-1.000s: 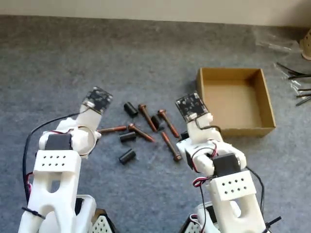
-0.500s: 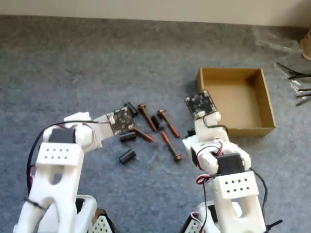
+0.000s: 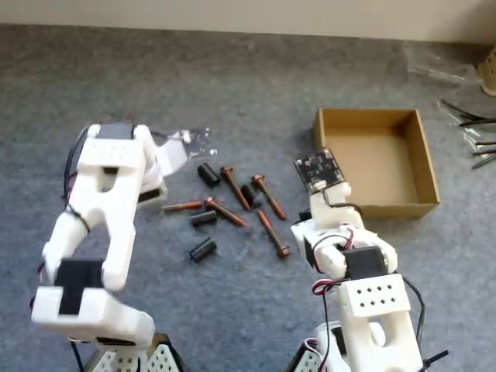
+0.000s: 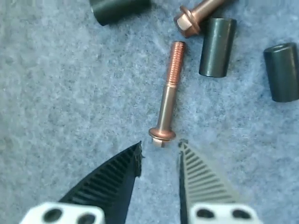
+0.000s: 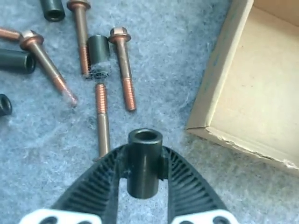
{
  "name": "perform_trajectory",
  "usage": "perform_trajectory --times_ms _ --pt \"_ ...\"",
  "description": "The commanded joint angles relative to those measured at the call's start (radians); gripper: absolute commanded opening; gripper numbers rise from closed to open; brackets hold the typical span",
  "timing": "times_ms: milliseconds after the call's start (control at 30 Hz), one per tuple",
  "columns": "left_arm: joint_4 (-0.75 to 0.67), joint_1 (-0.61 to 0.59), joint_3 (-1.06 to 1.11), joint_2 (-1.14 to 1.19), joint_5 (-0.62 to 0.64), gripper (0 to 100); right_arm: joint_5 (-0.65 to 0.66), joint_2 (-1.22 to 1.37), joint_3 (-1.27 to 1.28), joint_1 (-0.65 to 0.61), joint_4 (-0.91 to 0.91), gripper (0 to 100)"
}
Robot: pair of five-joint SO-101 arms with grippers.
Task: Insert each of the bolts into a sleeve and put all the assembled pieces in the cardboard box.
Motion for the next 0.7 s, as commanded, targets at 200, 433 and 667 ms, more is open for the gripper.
perform_trajectory --times_ms 200,433,667 --pt "0.190 0.124 -0.272 0.203 -0.003 11 -0.005 -0.016 -0.008 0.012 -0.031 0.5" --pt "0.207 0.151 -0.352 0.211 0.230 11 -0.009 -0.016 -0.007 0.012 -0.030 0.5" --pt "0.250 0.232 -0.349 0.214 0.411 11 -0.011 -0.022 0.022 0.010 -0.054 0.5"
